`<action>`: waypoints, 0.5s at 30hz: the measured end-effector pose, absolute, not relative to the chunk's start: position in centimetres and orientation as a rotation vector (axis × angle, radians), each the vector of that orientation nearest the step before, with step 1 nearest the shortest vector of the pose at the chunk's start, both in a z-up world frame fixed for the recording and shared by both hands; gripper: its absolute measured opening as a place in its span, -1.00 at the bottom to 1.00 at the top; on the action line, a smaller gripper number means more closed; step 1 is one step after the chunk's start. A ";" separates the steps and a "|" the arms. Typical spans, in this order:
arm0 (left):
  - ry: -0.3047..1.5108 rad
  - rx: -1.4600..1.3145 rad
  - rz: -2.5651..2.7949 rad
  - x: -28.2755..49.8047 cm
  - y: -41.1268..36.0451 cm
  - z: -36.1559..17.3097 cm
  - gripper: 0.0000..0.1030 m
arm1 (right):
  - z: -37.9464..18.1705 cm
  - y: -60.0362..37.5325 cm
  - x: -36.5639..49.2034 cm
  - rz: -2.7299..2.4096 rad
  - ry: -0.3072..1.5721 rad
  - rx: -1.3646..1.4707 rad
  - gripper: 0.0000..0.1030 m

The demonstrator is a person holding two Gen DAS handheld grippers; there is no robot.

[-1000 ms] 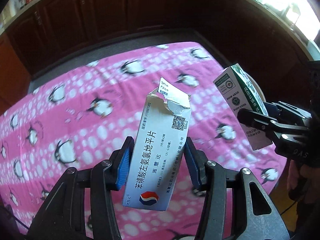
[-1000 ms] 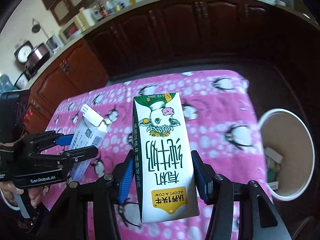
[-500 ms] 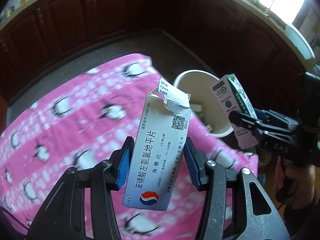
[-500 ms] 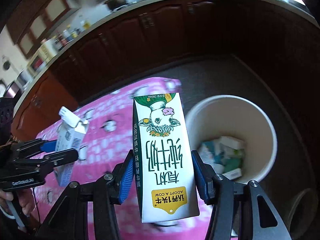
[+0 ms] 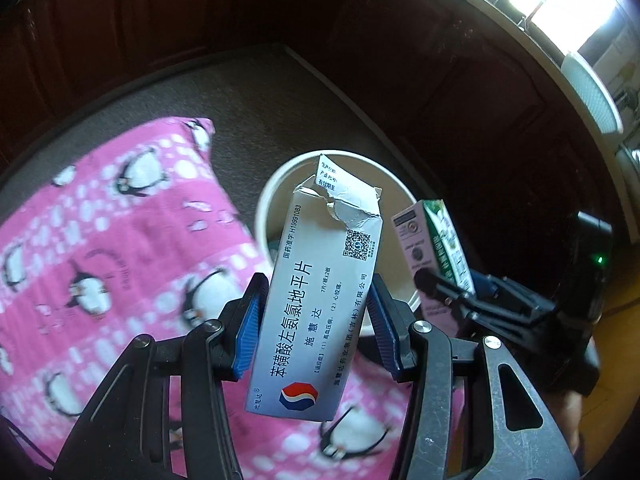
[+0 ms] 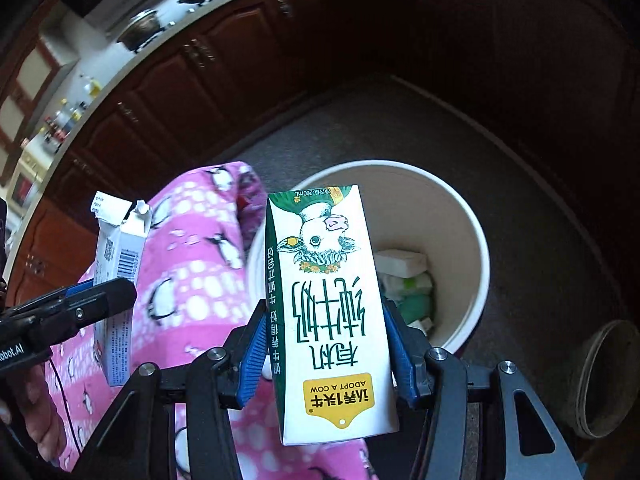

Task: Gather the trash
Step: 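Carry medicine box and milk carton over the white bin and open both grippers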

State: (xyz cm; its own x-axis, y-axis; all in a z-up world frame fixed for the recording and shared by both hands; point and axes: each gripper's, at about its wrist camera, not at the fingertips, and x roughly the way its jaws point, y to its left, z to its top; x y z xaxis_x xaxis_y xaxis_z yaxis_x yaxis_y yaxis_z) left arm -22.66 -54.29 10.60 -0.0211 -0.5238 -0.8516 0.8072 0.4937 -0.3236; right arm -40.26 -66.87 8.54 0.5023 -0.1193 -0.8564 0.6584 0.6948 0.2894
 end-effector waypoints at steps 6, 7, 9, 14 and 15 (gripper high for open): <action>1.196 0.319 -1.084 -23.0 -57.0 8.8 -0.07 | 7.2 -68.4 -40.5 -0.532 0.955 0.688 0.01; 1.200 0.320 -1.084 -23.0 -57.3 8.6 -0.07 | 6.9 -68.7 -40.5 -0.535 0.957 0.695 0.01; 1.207 0.321 -1.084 -23.0 -58.0 8.1 -0.07 | 6.4 -69.1 -39.9 -0.542 0.960 0.710 0.01; 1.206 0.325 -1.079 -23.3 -59.0 7.7 -0.07 | 5.5 -69.7 -40.1 -0.554 0.968 0.726 0.01; 1.207 0.324 -1.076 -23.3 -59.2 7.5 -0.07 | 5.4 -69.7 -40.0 -0.556 0.970 0.730 0.01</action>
State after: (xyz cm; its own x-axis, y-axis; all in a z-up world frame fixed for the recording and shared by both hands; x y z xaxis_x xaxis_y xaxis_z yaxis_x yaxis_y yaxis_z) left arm -23.34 -59.24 7.55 -0.0366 -0.4954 -0.8679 0.8058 0.4990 -0.3188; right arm -39.99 -69.75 5.37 0.4624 -0.1005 -0.8810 0.7093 0.6381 0.2995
